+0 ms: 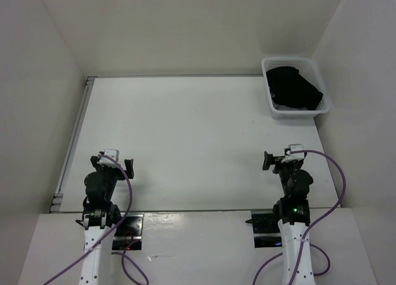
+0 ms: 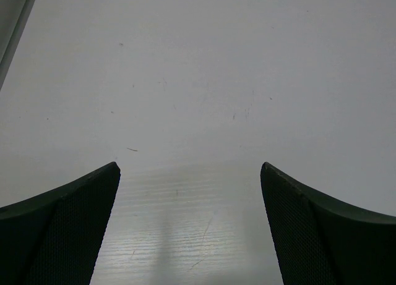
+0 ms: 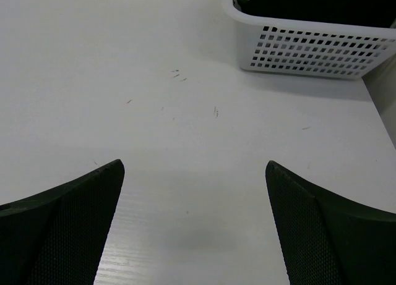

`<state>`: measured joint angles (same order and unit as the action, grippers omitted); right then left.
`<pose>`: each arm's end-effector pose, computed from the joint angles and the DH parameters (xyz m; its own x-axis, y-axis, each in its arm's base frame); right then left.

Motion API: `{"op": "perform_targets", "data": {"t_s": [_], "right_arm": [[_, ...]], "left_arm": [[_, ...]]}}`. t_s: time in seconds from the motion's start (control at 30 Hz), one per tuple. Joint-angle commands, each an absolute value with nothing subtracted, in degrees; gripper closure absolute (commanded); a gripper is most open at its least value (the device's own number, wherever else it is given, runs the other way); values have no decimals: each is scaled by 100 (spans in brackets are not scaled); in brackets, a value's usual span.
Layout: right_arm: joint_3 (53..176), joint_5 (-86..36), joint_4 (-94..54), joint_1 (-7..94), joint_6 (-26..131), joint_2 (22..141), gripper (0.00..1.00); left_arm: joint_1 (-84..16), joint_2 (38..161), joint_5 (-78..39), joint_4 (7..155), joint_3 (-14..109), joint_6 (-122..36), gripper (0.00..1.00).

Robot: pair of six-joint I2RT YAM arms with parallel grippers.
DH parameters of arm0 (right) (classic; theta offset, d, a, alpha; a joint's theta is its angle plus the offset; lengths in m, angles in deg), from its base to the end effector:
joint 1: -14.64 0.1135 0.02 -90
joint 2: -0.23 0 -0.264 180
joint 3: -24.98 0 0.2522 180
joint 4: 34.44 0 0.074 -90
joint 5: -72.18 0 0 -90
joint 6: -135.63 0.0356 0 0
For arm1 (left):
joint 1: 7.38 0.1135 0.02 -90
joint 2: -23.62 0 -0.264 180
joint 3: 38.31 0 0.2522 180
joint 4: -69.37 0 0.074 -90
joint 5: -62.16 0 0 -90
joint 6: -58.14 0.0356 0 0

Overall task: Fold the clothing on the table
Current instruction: Grab the skirt from the pile

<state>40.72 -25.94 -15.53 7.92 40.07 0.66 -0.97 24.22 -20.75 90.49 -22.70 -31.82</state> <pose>0.1081 -0.0077 0.1752 -0.0597 -0.0895 -0.9942 -0.0301 0.9957 -0.0879 0.1081 0.0077 0.1699 -0.1058 -0.0112 -0.9943 0.0112 0.9999 -0.0124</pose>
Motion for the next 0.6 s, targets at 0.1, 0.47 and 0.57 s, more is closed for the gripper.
{"op": "perform_targets", "data": {"t_s": [0.1,0.47,0.57], "right_arm": [[3883,-2529,-1751,832,4062,-425,1],[3883,-2581,-1751,832,4062,-425,1],[4093,-3341,-1656,779,3503,-425,1]], "left_arm": [[-114,1650,-2125,8840,-2429,-3098,0],[-114,1650,-2125,8840,-2429,-3098,0],[-114,1650,-2125,8840,-2429,-3098,0]]}}
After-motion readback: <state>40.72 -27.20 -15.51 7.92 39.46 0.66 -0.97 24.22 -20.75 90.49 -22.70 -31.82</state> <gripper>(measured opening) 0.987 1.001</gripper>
